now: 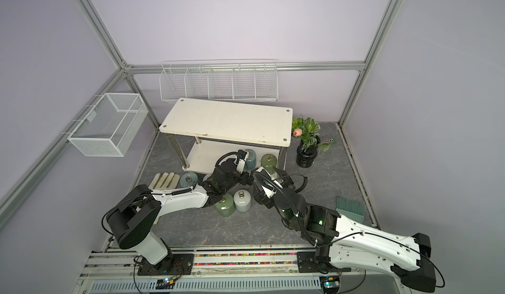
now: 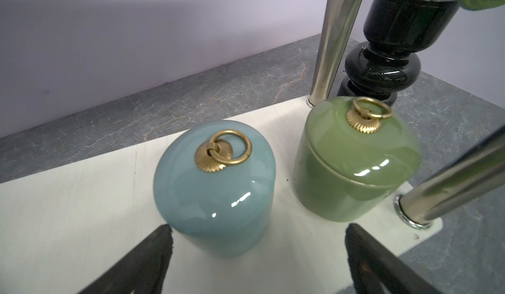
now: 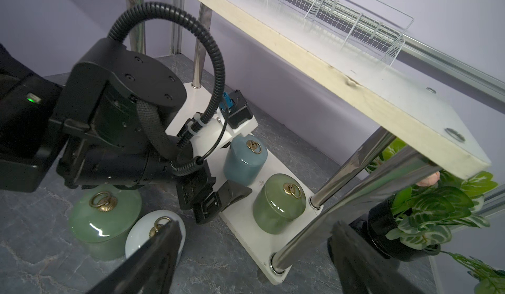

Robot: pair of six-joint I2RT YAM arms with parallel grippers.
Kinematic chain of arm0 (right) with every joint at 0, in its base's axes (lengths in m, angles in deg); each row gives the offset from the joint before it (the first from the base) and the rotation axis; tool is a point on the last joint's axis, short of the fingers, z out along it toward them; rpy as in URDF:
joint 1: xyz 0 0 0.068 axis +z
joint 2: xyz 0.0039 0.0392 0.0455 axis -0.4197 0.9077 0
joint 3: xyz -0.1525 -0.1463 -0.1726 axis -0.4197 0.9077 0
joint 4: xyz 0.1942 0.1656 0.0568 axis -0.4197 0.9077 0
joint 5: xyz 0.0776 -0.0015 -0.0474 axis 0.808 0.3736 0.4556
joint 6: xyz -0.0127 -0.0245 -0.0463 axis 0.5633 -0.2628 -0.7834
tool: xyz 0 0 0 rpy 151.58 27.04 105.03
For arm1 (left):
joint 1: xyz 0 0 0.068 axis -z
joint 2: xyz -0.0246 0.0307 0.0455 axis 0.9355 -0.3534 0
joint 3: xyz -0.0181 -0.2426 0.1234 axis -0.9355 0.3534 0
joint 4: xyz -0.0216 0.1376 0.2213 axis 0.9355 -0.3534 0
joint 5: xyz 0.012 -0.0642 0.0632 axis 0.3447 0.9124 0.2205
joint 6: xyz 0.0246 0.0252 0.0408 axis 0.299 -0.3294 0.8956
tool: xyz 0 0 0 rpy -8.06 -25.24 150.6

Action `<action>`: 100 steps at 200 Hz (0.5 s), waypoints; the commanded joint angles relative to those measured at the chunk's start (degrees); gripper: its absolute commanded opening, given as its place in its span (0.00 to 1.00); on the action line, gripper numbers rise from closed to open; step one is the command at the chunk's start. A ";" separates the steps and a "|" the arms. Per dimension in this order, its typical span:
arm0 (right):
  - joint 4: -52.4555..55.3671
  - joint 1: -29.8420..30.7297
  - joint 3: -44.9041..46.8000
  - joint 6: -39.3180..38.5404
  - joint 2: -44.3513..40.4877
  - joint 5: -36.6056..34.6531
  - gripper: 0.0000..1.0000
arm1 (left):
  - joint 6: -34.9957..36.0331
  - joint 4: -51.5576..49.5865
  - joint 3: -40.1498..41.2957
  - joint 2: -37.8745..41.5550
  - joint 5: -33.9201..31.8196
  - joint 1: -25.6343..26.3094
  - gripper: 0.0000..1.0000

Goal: Remove the tea canisters from the shelf
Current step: Pick up the tea canister from the shelf.

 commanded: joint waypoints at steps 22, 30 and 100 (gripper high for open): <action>-2.60 0.38 1.22 -0.60 0.50 -0.77 0.89 | 0.94 0.25 -3.44 -1.02 -7.46 0.25 1.00; -2.75 0.39 1.28 -0.74 0.56 -0.67 0.89 | 0.94 0.20 -3.79 -1.38 -7.90 0.20 1.00; -4.18 0.40 1.39 -1.88 1.15 -0.23 0.89 | 0.89 0.80 -7.41 -6.01 -7.42 -0.10 1.00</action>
